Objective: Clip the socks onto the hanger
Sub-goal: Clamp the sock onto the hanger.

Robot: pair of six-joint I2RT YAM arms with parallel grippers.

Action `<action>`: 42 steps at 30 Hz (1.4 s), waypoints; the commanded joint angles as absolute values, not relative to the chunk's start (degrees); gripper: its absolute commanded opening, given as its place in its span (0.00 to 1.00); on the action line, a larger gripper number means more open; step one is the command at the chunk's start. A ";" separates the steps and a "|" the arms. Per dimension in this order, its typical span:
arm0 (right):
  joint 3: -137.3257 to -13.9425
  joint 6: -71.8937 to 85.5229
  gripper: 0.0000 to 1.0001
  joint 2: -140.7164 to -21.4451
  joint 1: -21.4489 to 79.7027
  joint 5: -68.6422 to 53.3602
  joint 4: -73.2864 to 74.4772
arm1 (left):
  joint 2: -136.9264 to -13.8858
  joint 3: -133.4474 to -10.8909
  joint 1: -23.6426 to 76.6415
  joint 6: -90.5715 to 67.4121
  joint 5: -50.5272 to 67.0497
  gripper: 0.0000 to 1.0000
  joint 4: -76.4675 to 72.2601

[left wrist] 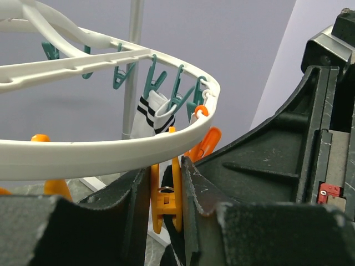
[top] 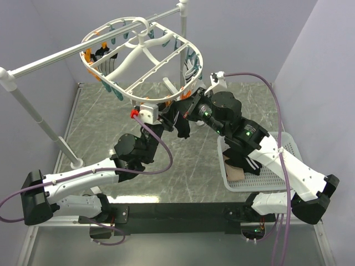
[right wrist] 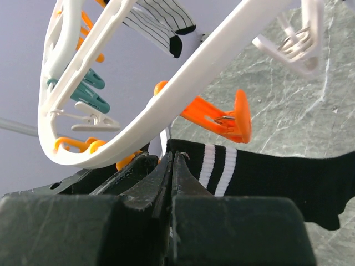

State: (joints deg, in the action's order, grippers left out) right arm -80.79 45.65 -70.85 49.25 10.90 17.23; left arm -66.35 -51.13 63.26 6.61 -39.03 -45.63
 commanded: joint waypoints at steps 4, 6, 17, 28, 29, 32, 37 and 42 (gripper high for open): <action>-83.24 46.32 0.00 -70.84 49.66 11.60 15.65 | -64.69 -51.24 64.60 2.47 -34.11 0.24 -41.84; -82.88 46.32 0.00 -70.93 49.66 11.69 15.38 | -63.90 -52.72 64.60 0.63 -33.06 0.29 -39.83; -82.97 45.18 0.00 -71.01 49.66 12.66 14.68 | -58.10 -60.90 63.37 -10.62 -32.34 0.65 -19.11; -83.15 42.10 0.00 -70.49 49.57 13.62 13.98 | -52.12 -68.46 48.97 -25.92 -19.80 0.63 2.61; -83.14 41.84 0.00 -70.49 49.57 13.36 13.97 | -52.03 -68.47 47.56 -26.19 -17.08 0.63 3.16; -83.41 40.87 0.00 -70.31 49.57 13.27 14.24 | -52.12 -67.94 42.90 -26.37 -9.15 0.62 4.57; -82.71 39.82 0.00 -69.52 49.22 13.10 13.45 | -50.54 -67.59 40.43 -24.70 -6.32 0.62 6.85; -83.14 38.85 0.00 -69.70 48.78 12.22 13.27 | -47.64 -66.27 39.82 -19.44 -4.84 0.63 8.34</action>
State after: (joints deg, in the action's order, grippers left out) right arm -80.79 40.49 -71.02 49.08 12.19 16.60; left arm -49.89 -66.65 40.42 -23.18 -8.14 6.76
